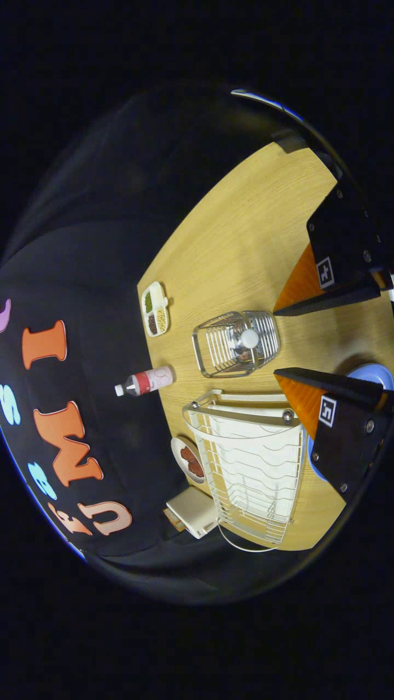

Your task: Take the plate from the dish rack, then take the spoon from the basket and place it into the plate.

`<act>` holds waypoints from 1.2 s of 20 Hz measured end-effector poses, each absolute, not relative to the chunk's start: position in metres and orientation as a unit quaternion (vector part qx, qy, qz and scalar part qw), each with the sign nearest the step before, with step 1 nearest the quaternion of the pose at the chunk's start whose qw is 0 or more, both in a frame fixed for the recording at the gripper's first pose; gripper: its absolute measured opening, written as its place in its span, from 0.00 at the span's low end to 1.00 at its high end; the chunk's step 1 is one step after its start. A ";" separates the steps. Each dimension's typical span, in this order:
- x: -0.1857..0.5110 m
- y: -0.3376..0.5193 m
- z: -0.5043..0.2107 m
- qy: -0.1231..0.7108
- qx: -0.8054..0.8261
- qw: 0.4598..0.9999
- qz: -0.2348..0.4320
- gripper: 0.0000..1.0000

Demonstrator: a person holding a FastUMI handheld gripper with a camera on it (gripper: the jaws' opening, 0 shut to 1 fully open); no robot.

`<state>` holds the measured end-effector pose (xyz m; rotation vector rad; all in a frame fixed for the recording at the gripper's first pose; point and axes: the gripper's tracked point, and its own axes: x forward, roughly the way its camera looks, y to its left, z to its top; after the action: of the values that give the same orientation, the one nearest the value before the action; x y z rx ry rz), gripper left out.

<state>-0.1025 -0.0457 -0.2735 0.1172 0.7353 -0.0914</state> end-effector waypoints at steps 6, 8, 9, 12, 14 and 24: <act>-0.074 -0.042 -0.263 0.292 0.008 0.956 -0.020 0.47; -0.064 -0.045 -0.266 0.281 -0.012 0.959 -0.018 0.38; -0.060 -0.048 -0.269 0.280 -0.020 0.960 -0.019 0.33; -0.053 -0.049 -0.279 0.291 -0.016 0.957 -0.010 0.22; -0.050 -0.044 -0.280 0.305 0.010 0.952 -0.007 0.17; -0.051 -0.044 -0.223 0.286 0.004 0.958 0.011 0.12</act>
<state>-0.0513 -0.0435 -0.2230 0.0073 0.5810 0.0219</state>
